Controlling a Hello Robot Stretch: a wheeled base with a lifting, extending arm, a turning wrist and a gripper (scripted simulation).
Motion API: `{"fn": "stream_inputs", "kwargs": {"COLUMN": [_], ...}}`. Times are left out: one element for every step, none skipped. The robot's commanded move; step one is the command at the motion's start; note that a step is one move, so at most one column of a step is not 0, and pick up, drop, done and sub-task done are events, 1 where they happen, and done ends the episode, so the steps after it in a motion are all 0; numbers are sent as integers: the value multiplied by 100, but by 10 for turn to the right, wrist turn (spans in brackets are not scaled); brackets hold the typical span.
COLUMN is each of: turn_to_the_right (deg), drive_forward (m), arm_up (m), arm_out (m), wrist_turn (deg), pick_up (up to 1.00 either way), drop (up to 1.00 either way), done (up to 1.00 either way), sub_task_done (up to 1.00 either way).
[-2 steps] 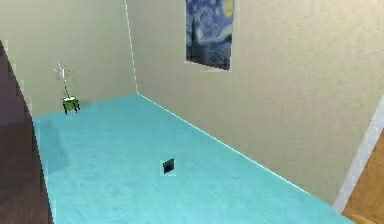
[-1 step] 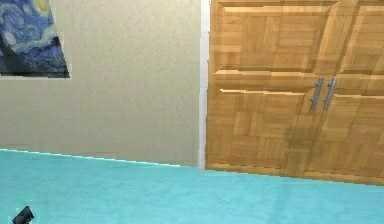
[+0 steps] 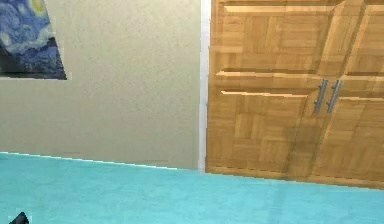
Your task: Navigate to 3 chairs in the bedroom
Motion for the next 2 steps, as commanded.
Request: {"fn": "stream_inputs", "kwargs": {"turn_to_the_right": [-450,-360], "drive_forward": [0,0], "arm_up": [0,0], "arm_out": [0,0], "wrist_turn": [0,0], "pick_up": [0,0], "drop": [0,0], "done": [0,0], "sub_task_done": [0,0]}}
